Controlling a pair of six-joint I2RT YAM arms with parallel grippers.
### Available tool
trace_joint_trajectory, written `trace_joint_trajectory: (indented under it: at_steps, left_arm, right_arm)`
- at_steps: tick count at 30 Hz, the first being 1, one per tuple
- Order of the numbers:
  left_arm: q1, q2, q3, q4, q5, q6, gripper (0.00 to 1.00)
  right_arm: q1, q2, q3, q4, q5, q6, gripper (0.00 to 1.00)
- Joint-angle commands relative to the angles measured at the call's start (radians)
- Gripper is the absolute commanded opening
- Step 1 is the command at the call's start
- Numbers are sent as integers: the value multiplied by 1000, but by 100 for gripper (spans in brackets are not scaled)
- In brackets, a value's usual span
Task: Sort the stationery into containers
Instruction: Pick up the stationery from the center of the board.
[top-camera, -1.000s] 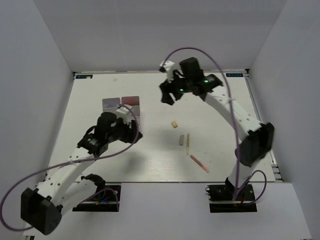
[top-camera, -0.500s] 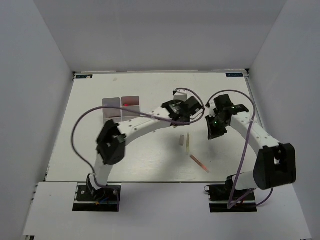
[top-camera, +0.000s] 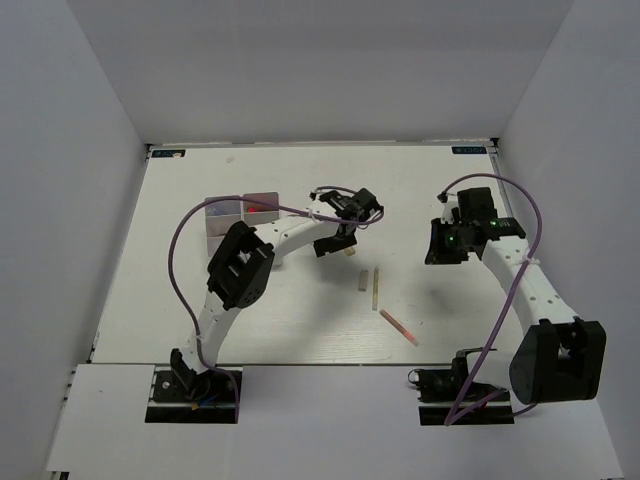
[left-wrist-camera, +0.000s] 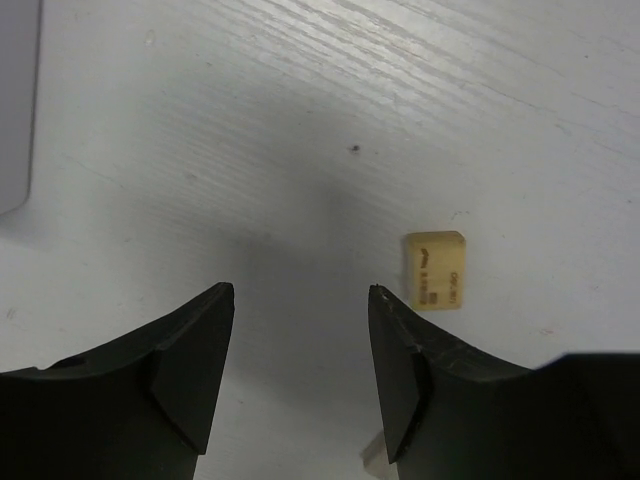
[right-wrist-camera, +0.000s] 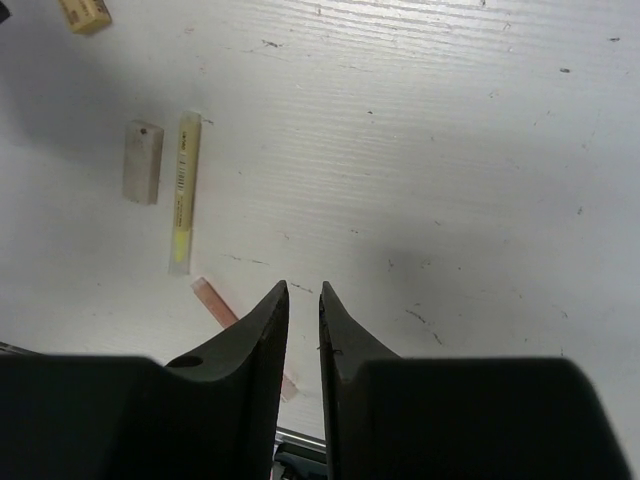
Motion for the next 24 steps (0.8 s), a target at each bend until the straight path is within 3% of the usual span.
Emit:
trace_joint_trajectory:
  at_steps: [1,9,19,21,24]
  left_arm:
    - [-21,-26,2,92,27,-115,67]
    - [-32,-11,-26,245,66,-86,68]
    - [-24,97,72,172,73,-106,68]
    - [-24,129,111,141,72,-109,64]
    - [-23,155,151,105,81,-107,47]
  right_arm:
    - [-8,-29,1,20,-41,9,22]
    - [-19,-17,-5,32,-43,-6,22]
    - [-47,-46,-7,29,-84,4,22]
    - [-56,-46,-7,23,-93,7,22]
    - [-63,-49,-8,24,-97,8,22]
